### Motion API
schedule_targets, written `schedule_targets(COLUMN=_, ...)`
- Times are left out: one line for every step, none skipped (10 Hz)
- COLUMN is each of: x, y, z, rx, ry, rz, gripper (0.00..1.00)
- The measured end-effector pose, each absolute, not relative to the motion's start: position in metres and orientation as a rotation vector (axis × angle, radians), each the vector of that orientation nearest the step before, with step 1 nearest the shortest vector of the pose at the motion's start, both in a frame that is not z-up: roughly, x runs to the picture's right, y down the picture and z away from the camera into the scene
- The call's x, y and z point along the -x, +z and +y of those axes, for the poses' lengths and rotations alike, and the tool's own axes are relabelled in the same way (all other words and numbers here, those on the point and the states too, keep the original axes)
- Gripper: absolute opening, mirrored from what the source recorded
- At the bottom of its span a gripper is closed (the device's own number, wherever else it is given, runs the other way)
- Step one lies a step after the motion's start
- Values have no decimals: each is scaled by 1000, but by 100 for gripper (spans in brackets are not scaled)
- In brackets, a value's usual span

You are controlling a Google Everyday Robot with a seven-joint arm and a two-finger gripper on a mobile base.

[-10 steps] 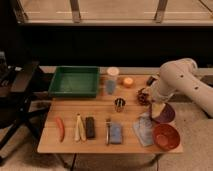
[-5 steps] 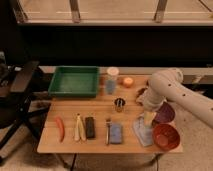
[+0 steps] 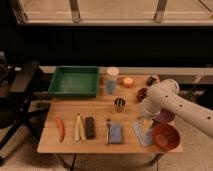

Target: Place towel in plastic cup

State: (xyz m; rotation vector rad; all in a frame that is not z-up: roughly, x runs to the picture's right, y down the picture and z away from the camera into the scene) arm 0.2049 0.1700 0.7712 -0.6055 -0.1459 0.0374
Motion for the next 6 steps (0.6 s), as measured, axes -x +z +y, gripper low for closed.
schedule_targets(x=-204, y=777, z=176, rx=602, ry=44, rz=-143, gripper=80)
schedule_targets(x=-204, y=786, z=184, rx=599, ry=52, rz=-137, gripper=80)
schedule_targets(x=-206, y=794, z=192, rx=595, ry=51, rz=-117, gripper=80)
schedule_targets(x=-206, y=802, z=199, rx=596, ry=44, rz=-101, gripper=80)
schedule_targets(x=-207, y=810, z=204, rx=603, ry=44, rz=-97, gripper=80)
schedule_targets(x=-208, y=811, z=205, rx=604, ry=45, rz=-96, gripper=80)
